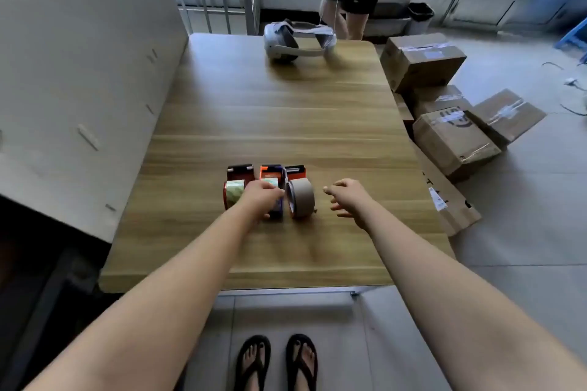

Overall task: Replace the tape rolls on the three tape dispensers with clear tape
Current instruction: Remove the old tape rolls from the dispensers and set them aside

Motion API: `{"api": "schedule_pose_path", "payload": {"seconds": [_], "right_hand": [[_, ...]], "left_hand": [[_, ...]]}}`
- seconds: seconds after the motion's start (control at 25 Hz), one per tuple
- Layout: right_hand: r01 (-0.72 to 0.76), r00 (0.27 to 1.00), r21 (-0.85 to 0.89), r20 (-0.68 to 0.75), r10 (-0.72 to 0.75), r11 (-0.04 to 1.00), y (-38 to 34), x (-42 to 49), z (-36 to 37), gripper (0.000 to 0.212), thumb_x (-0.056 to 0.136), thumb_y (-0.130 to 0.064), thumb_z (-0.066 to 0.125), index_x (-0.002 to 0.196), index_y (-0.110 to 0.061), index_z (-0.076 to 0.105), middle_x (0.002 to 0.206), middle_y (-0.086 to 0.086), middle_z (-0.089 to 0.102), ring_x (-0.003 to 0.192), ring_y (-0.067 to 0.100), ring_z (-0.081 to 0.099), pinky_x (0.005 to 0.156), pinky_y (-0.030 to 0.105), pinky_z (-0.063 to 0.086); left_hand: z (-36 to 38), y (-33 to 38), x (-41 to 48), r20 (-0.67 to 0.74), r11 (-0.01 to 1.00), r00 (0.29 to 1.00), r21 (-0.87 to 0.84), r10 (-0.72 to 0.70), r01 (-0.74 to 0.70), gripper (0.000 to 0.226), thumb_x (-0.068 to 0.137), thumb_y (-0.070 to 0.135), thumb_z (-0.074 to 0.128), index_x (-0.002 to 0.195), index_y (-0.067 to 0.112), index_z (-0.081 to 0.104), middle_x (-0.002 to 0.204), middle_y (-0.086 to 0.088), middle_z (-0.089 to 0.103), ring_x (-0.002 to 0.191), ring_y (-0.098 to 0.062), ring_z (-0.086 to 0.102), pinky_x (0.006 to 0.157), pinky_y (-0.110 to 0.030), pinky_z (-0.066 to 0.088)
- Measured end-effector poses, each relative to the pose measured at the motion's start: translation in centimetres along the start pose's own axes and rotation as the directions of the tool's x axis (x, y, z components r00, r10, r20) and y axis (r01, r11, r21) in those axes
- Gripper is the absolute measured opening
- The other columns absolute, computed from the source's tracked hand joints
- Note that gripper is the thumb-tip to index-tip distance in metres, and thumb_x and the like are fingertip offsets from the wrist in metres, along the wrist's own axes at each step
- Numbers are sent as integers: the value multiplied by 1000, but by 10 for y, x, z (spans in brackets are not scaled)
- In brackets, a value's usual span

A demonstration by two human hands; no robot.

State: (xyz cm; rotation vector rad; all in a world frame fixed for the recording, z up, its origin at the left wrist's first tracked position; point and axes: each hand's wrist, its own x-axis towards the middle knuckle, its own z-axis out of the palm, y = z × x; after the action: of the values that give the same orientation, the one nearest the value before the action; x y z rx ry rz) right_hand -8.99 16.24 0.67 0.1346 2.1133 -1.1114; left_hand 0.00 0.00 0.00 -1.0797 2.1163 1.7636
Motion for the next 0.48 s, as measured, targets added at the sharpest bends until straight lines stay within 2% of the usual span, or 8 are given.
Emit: {"api": "schedule_pose_path", "payload": {"seconds": [0.12, 0.2, 0.28, 0.4, 0.48], "right_hand": [[-114, 993, 82, 23, 112, 990, 16, 12, 10, 32, 91, -27, 58, 117, -8, 54, 90, 9, 51, 85, 22, 50, 77, 34, 43], [-139, 989, 130, 59, 133, 982, 29, 23, 19, 28, 90, -27, 60, 112, -11, 56, 86, 6, 51, 87, 23, 49, 77, 33, 42], [-136, 989, 182, 78, 124, 974, 33, 32, 25, 30, 90, -28, 60, 115, -11, 58, 89, 4, 54, 91, 22, 49, 80, 33, 42], [-115, 992, 254, 82, 97, 960, 33, 45, 32, 30, 90, -29, 60, 116, -13, 59, 81, -5, 54, 91, 19, 48, 88, 36, 43], [-111, 992, 281, 81, 92, 953, 35, 53, 34, 26, 90, -29, 61, 113, -16, 60, 80, -8, 54, 88, 16, 49, 94, 38, 42]], "left_hand": [[23, -15, 5, 39, 995, 997, -65, -68, 71, 11, 90, 20, 55, 97, 14, 62, 87, -8, 54, 82, -20, 51, 62, -27, 45], [39, -29, 10, 50, 991, 994, -84, -98, 102, 23, 91, 22, 55, 111, 12, 59, 94, -8, 54, 82, -19, 50, 60, -27, 44], [47, -38, 22, 19, 986, 992, -108, -125, 126, 37, 91, 26, 55, 124, 11, 53, 103, -6, 55, 78, -15, 50, 59, -26, 44], [56, -48, 32, 4, 976, 986, -143, -167, 166, 41, 90, 29, 55, 129, 14, 51, 114, -11, 58, 80, -17, 52, 60, -27, 45], [64, -52, 36, -4, 973, 985, -154, -173, 171, 40, 91, 30, 55, 128, 15, 51, 107, -11, 58, 82, -19, 52, 59, -27, 45]]}}
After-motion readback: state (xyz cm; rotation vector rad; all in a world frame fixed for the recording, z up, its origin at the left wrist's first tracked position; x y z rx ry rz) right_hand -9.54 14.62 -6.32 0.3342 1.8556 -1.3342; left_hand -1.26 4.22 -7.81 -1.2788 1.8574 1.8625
